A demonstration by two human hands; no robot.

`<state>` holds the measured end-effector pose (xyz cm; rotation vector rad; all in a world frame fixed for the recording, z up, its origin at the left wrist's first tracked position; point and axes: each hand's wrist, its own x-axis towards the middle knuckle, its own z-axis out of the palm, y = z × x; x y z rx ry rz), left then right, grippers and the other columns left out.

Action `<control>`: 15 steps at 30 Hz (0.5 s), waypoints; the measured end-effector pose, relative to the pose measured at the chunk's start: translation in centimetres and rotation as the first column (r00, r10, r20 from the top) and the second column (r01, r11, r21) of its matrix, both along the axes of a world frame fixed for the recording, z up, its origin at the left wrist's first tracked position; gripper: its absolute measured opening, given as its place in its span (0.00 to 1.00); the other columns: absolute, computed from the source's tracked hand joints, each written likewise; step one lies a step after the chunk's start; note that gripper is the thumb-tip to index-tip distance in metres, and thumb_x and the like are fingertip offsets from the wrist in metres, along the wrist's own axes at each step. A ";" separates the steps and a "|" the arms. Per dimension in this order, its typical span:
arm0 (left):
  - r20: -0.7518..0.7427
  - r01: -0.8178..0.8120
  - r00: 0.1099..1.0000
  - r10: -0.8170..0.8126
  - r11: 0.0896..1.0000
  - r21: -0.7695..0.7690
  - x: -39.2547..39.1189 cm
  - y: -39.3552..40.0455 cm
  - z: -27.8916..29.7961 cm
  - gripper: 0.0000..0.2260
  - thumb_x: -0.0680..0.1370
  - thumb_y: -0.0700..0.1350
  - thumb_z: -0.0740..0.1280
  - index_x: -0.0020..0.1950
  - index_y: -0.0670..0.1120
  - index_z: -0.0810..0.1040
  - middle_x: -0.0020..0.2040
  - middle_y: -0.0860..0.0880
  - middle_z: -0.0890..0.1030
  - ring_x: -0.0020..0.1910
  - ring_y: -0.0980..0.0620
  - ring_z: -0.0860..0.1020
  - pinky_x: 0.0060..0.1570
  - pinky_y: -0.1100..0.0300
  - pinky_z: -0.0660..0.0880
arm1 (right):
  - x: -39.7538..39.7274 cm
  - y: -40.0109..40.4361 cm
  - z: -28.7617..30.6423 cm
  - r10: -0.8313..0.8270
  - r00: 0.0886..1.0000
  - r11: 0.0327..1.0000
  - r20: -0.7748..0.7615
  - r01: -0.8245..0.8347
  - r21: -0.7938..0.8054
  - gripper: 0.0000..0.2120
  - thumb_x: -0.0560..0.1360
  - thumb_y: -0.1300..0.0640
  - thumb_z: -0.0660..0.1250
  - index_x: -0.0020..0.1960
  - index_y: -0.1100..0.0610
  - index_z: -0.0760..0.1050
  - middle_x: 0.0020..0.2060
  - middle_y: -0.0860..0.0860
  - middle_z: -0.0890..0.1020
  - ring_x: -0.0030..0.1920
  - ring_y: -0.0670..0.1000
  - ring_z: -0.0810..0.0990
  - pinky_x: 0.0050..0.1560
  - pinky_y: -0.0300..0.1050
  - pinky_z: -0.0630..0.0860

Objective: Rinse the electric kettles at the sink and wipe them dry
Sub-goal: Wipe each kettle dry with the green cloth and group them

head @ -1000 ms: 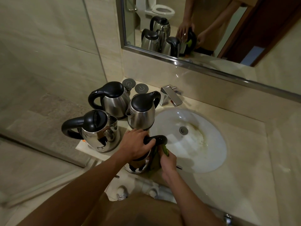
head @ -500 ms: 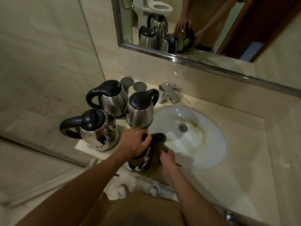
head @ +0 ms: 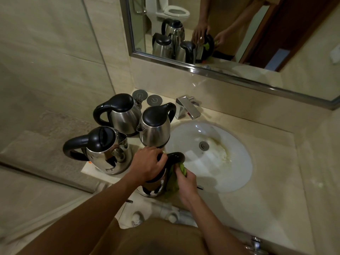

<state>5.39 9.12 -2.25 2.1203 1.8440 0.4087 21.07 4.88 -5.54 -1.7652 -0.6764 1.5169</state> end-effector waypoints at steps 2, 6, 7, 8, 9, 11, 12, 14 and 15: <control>0.010 0.002 1.000 -0.002 1.000 -0.001 0.0 0.0 -0.1 0.25 0.77 0.61 0.49 0.43 0.51 0.81 0.39 0.53 0.80 0.38 0.55 0.75 0.39 0.58 0.69 | 0.0 0.2 -0.1 0.048 0.998 0.999 0.028 -0.048 0.003 0.14 0.81 0.49 0.65 0.41 0.56 0.78 0.34 0.52 0.78 0.39 0.51 0.71 0.39 0.44 0.68; 0.013 -0.003 1.000 0.003 1.000 0.003 0.0 0.0 -0.1 0.24 0.77 0.61 0.49 0.42 0.50 0.81 0.39 0.52 0.80 0.37 0.54 0.75 0.39 0.57 0.71 | -0.7 0.6 -0.7 0.056 0.998 0.995 0.010 -0.055 -0.088 0.10 0.83 0.51 0.61 0.56 0.53 0.79 0.51 0.54 0.83 0.53 0.54 0.79 0.59 0.52 0.77; 0.008 -0.003 1.000 0.003 1.000 0.004 -0.1 0.0 -0.2 0.24 0.77 0.61 0.50 0.42 0.50 0.81 0.39 0.52 0.80 0.37 0.54 0.75 0.39 0.57 0.72 | -0.8 0.6 -0.8 0.047 0.999 0.993 0.010 -0.046 -0.106 0.10 0.83 0.51 0.61 0.58 0.52 0.78 0.53 0.53 0.83 0.55 0.55 0.79 0.62 0.56 0.76; 0.006 -0.003 1.000 0.003 1.000 0.006 -0.1 0.0 -0.2 0.24 0.77 0.61 0.50 0.42 0.51 0.81 0.40 0.52 0.80 0.37 0.55 0.75 0.39 0.57 0.72 | -0.9 0.7 -0.8 0.044 0.999 0.992 0.012 -0.043 -0.116 0.10 0.83 0.52 0.60 0.60 0.52 0.77 0.54 0.53 0.82 0.56 0.55 0.79 0.64 0.57 0.76; 0.007 -0.003 1.000 0.003 1.000 0.008 -0.1 0.0 -0.3 0.24 0.77 0.61 0.50 0.42 0.51 0.81 0.40 0.52 0.80 0.37 0.55 0.75 0.39 0.57 0.71 | -1.0 0.8 -0.7 0.045 0.999 0.992 0.016 -0.043 -0.118 0.10 0.83 0.52 0.60 0.60 0.52 0.77 0.55 0.53 0.82 0.56 0.55 0.79 0.64 0.58 0.75; 0.008 -0.002 1.000 0.002 1.000 0.013 -0.1 0.0 -0.3 0.25 0.77 0.61 0.49 0.43 0.50 0.82 0.40 0.52 0.81 0.38 0.54 0.75 0.39 0.57 0.72 | -1.2 0.9 -0.5 0.051 0.998 0.991 0.032 -0.046 -0.123 0.10 0.84 0.53 0.59 0.61 0.51 0.76 0.55 0.53 0.82 0.56 0.55 0.79 0.64 0.58 0.76; 0.007 -0.004 1.000 0.003 1.000 0.018 -0.1 0.0 -0.3 0.25 0.77 0.61 0.49 0.43 0.50 0.82 0.40 0.52 0.81 0.38 0.54 0.75 0.40 0.56 0.73 | -1.2 0.8 -0.3 0.056 0.998 0.991 0.036 -0.051 -0.127 0.09 0.84 0.54 0.59 0.61 0.51 0.76 0.55 0.53 0.81 0.55 0.55 0.79 0.63 0.58 0.76; 0.007 -0.008 1.000 0.008 1.000 0.021 0.0 -0.1 -0.3 0.24 0.77 0.61 0.50 0.43 0.50 0.82 0.39 0.52 0.81 0.37 0.54 0.75 0.40 0.55 0.74 | -1.0 0.6 0.0 0.071 0.997 0.990 0.035 -0.066 -0.125 0.09 0.83 0.57 0.59 0.60 0.51 0.75 0.54 0.53 0.81 0.54 0.53 0.78 0.61 0.55 0.76; 0.006 -0.012 1.000 0.012 1.000 0.020 0.0 -0.1 -0.3 0.24 0.77 0.61 0.50 0.42 0.50 0.82 0.39 0.52 0.80 0.37 0.54 0.75 0.39 0.55 0.74 | -0.9 0.4 0.2 0.081 0.996 0.991 0.036 -0.077 -0.114 0.08 0.83 0.58 0.60 0.59 0.51 0.75 0.53 0.53 0.81 0.53 0.52 0.78 0.58 0.52 0.76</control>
